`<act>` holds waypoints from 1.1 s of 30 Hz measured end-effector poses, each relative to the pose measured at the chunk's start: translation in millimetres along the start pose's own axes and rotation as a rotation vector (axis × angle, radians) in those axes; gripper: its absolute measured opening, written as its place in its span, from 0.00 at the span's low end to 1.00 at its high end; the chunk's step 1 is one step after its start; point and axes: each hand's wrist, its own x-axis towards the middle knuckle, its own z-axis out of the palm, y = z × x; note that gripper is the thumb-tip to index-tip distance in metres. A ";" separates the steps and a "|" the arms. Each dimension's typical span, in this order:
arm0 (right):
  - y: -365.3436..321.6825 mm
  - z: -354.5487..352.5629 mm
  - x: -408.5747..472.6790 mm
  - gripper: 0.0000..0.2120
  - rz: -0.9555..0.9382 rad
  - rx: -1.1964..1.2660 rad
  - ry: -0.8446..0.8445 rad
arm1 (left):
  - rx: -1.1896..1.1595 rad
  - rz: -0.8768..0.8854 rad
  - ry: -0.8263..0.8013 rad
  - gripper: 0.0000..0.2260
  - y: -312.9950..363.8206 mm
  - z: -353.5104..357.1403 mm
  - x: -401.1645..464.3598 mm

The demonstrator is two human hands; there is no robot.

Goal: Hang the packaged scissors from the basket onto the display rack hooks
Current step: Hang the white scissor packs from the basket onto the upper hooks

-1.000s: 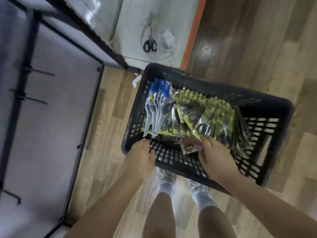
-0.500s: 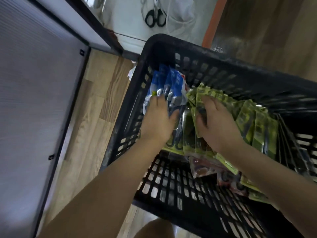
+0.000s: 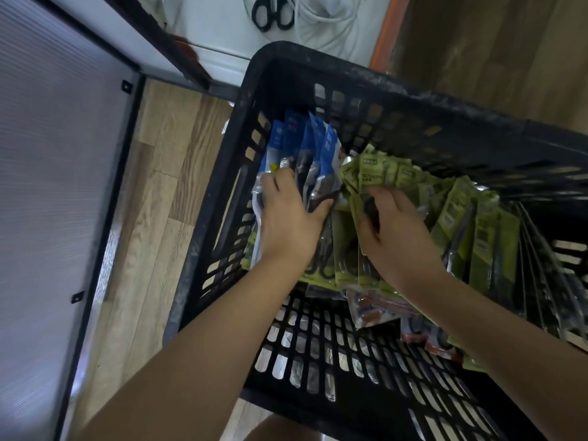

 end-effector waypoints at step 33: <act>-32.2 -13.2 13.2 0.17 0.409 0.875 -0.182 | -0.908 -0.442 -0.439 0.10 -21.9 -36.2 -14.7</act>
